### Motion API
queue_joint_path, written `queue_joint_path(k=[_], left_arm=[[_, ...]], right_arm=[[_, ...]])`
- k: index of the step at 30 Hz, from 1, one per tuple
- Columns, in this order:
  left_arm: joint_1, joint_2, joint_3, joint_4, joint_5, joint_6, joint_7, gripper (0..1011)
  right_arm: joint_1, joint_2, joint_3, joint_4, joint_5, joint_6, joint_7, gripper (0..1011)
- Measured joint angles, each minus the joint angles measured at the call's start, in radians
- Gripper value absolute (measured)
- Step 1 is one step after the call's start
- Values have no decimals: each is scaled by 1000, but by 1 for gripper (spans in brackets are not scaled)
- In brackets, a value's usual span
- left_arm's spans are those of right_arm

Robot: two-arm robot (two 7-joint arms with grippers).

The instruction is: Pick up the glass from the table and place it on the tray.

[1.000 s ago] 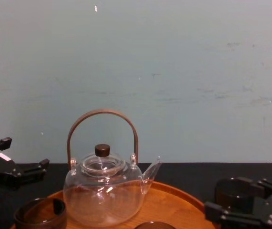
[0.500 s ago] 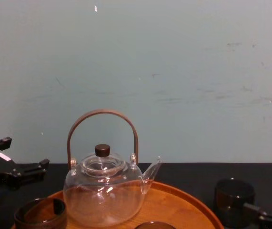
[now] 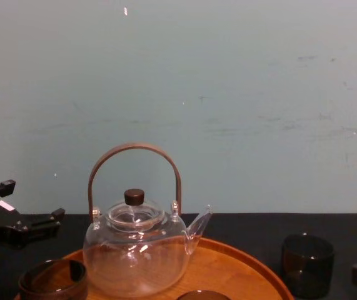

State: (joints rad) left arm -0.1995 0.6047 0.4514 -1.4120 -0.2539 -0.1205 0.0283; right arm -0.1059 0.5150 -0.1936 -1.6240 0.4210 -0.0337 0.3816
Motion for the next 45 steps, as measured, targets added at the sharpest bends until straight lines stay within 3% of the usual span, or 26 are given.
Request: queue_joint_path(k=[8,19,36,45], left_arm=[[0,0,0,0,0,0,0,1001],[0,0,0,0,0,0,0,1001],[0,0,0,0,0,0,0,1001],[0,0,0,0,0,0,0,1001]], right_arm=[[40,-10,3,41,-32,20,-14,1002],[140,-33,-28,132,-85,26,8,1002],[271,-83,-66,305,-89,-8,65,1002],[312,-93,-81,352,-86,-3,81,1002]])
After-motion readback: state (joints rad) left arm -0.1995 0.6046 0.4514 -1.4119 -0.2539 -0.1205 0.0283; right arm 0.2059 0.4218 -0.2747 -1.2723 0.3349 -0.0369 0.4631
